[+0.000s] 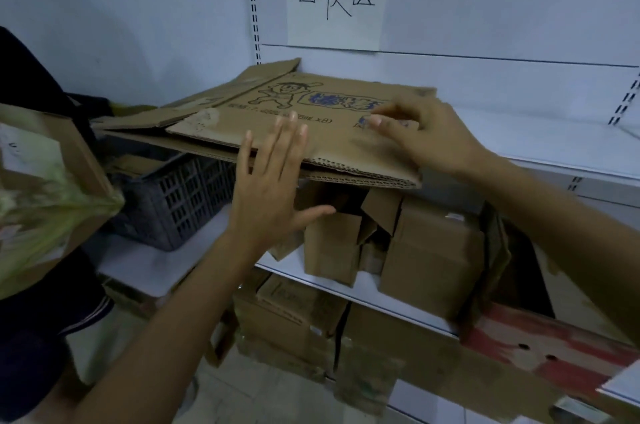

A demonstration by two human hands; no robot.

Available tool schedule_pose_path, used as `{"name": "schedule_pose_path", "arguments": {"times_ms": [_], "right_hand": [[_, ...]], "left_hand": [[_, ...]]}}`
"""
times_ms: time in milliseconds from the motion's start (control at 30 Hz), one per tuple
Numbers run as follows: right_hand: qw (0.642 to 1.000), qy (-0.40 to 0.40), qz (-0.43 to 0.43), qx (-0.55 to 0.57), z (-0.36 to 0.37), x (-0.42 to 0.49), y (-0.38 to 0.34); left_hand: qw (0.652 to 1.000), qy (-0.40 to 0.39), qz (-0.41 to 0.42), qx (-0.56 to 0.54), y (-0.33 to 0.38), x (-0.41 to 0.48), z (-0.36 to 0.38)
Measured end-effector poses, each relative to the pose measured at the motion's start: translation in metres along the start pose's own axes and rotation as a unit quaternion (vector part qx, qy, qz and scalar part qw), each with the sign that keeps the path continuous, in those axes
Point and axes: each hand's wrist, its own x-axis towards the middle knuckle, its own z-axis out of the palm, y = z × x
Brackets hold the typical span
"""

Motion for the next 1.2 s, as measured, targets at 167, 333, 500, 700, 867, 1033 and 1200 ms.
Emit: {"name": "schedule_pose_path", "arguments": {"times_ms": [167, 333, 500, 700, 867, 1033, 1200], "right_hand": [[0.995, 0.080, -0.046, 0.031, -0.032, -0.062, 0.003], [0.984, 0.170, -0.058, -0.007, -0.072, -0.148, 0.050], [0.983, 0.170, 0.051, -0.047, -0.123, -0.232, 0.107], [0.966, 0.150, 0.207, -0.042, -0.148, -0.304, 0.171], [0.938, 0.109, 0.316, -0.095, -0.125, -0.323, 0.236], [0.907, -0.086, 0.323, -0.256, -0.113, -0.325, 0.306], [0.886, -0.233, 0.292, -0.276, -0.106, -0.324, 0.333]], "left_hand": [[0.990, 0.096, 0.072, -0.078, 0.071, 0.002, -0.018], [0.958, 0.102, 0.140, -0.230, 0.192, -0.020, -0.013], [0.937, -0.089, 0.166, -0.294, 0.297, -0.067, 0.015], [0.901, -0.211, 0.191, -0.327, 0.355, -0.080, 0.044], [0.889, -0.223, 0.172, -0.361, 0.377, -0.073, 0.071], [0.906, -0.223, 0.129, -0.335, 0.394, -0.042, 0.115], [0.890, -0.317, 0.098, -0.313, 0.413, -0.024, 0.151]]}}
